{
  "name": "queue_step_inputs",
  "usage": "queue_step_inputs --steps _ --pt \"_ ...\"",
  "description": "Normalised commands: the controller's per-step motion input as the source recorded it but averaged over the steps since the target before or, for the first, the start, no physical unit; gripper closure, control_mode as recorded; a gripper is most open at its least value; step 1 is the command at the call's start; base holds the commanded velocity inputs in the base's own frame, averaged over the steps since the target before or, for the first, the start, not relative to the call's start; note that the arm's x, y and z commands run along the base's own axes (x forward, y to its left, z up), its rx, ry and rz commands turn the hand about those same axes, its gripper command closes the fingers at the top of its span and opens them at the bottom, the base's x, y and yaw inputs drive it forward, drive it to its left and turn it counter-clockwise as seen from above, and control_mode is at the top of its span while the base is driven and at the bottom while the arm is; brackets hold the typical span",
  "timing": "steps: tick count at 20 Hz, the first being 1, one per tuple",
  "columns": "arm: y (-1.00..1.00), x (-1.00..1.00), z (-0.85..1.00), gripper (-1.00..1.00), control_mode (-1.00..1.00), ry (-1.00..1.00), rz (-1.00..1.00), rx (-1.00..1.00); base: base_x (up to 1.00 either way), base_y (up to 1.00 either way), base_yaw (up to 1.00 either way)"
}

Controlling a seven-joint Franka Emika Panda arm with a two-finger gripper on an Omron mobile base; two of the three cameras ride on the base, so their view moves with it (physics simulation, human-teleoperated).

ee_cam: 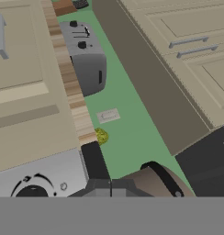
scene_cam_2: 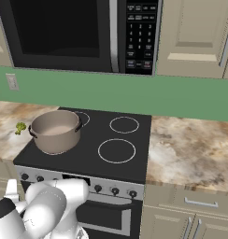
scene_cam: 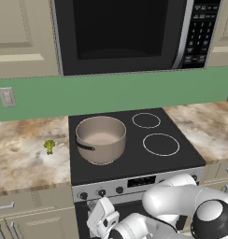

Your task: Turn on the burner for the pot on the stove. Wait thirty seconds for the pot to heat up. Then add the broccoli to the pot.

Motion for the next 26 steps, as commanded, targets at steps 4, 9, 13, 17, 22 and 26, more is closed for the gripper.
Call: queue_step_inputs --steps 4,9,13,17,22,26 --pt "0.0 0.0 0.0 1.0 -1.0 0.0 0.0 0.0 0.0 0.0 0.0" --pt "0.0 0.0 0.0 1.0 -1.0 0.0 0.0 0.0 0.0 0.0 0.0" --pt "0.0 0.0 0.0 1.0 -1.0 0.0 0.0 0.0 0.0 0.0 0.0" --pt "0.0 -0.02 0.0 1.0 -1.0 0.0 0.0 0.0 0.0 0.0 0.0" --pt "0.13 -0.5 0.14 1.0 -1.0 -0.09 -0.02 0.03 0.0 0.0 0.0" --pt "0.01 -0.88 0.68 1.0 -1.0 -0.05 -0.01 0.08 0.0 0.0 0.0"
